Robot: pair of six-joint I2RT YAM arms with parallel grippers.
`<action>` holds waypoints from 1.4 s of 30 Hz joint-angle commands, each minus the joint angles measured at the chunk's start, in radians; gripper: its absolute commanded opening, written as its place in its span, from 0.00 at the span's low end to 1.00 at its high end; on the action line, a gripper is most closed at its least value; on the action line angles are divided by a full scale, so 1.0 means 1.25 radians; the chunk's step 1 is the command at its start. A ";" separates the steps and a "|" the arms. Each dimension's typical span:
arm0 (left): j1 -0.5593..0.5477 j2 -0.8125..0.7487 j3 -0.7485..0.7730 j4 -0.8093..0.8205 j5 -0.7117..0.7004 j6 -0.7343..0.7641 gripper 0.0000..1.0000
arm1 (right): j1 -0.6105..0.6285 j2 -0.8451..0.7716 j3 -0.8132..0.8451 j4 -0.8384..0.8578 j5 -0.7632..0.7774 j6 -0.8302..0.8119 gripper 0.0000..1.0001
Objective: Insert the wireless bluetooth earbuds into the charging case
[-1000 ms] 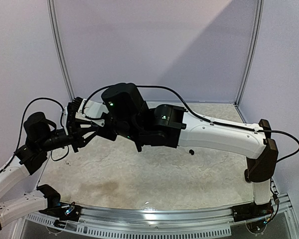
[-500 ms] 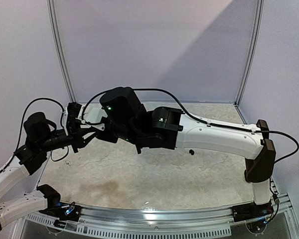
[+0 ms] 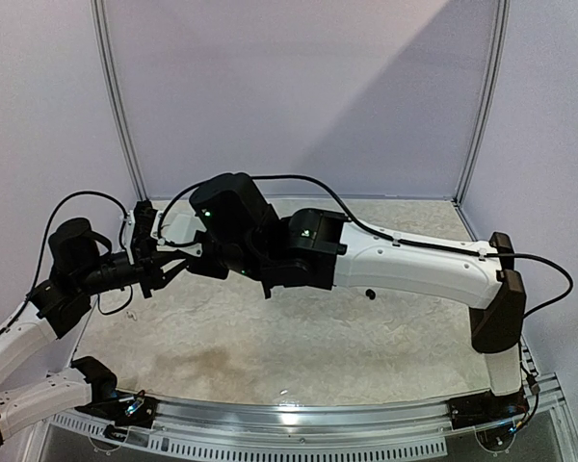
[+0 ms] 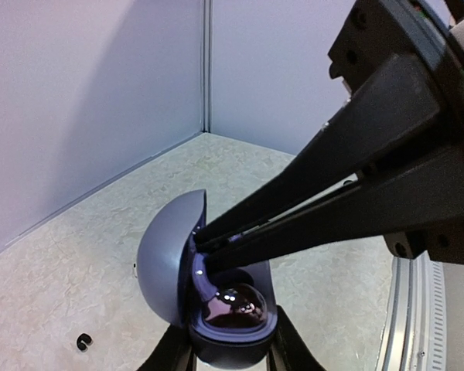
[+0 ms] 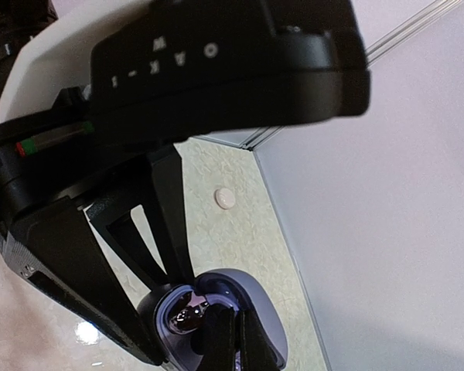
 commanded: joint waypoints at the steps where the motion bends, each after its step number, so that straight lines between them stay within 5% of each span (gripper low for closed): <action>1: -0.012 -0.002 0.025 0.017 -0.010 0.009 0.00 | 0.006 0.032 0.018 -0.047 -0.053 0.018 0.00; 42: -0.012 -0.014 0.022 0.043 -0.082 0.013 0.00 | 0.005 0.059 0.041 -0.072 -0.021 0.161 0.06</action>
